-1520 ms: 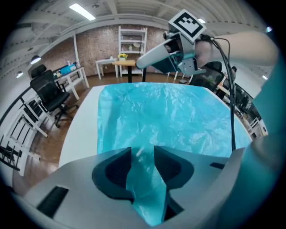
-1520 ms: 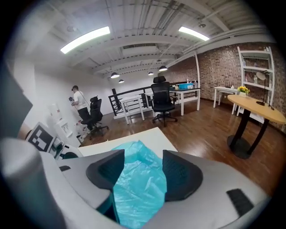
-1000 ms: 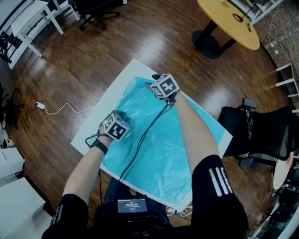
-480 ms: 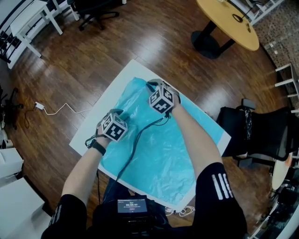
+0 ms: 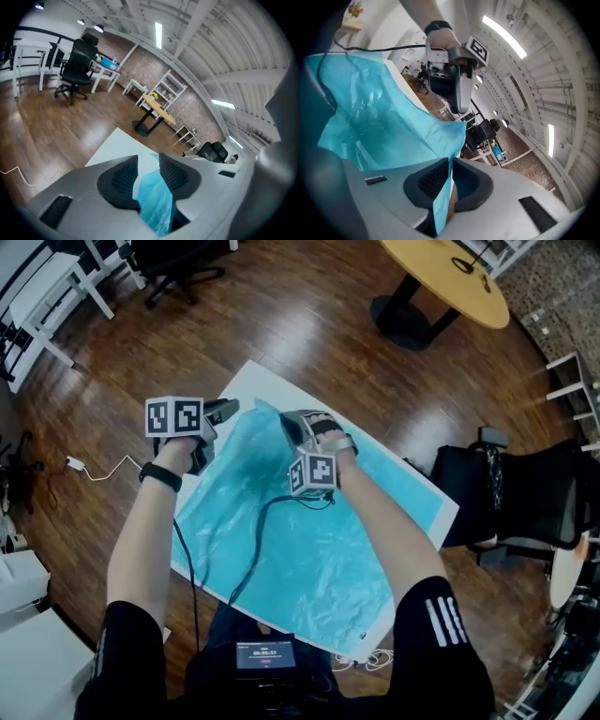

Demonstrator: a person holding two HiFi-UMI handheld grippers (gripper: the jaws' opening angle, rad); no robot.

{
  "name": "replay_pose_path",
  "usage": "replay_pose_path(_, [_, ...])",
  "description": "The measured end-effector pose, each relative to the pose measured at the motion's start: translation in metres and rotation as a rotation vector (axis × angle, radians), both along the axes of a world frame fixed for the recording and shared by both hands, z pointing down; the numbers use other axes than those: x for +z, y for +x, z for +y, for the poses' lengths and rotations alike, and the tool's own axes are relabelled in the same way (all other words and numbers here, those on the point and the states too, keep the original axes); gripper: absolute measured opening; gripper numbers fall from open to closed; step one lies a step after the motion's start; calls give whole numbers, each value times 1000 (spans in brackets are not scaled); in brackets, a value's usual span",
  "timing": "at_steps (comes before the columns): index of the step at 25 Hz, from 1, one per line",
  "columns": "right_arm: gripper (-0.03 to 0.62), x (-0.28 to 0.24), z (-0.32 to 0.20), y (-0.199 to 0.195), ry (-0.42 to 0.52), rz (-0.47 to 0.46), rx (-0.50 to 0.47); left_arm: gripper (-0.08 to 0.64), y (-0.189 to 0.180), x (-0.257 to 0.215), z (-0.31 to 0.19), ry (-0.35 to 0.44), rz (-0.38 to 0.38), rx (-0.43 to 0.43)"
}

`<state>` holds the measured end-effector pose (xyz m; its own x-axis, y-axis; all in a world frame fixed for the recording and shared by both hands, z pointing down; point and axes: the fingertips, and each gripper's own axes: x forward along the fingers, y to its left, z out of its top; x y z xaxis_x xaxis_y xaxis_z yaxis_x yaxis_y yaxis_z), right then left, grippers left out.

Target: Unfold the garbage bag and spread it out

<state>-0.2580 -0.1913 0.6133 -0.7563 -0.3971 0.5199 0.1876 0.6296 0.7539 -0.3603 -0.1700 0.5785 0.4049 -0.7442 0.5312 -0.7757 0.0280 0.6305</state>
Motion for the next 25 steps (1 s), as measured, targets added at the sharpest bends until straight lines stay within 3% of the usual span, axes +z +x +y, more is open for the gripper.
replay_pose_path(4, [46, -4, 10, 2, 109, 15, -64, 163, 15, 11, -13, -56, 113, 75])
replay_pose_path(11, [46, -4, 12, 2, 126, 15, -81, 164, 30, 6, -22, -46, 278, 79])
replay_pose_path(25, [46, 4, 12, 0, 143, 36, -108, 140, 40, 12, -34, -69, 225, 136])
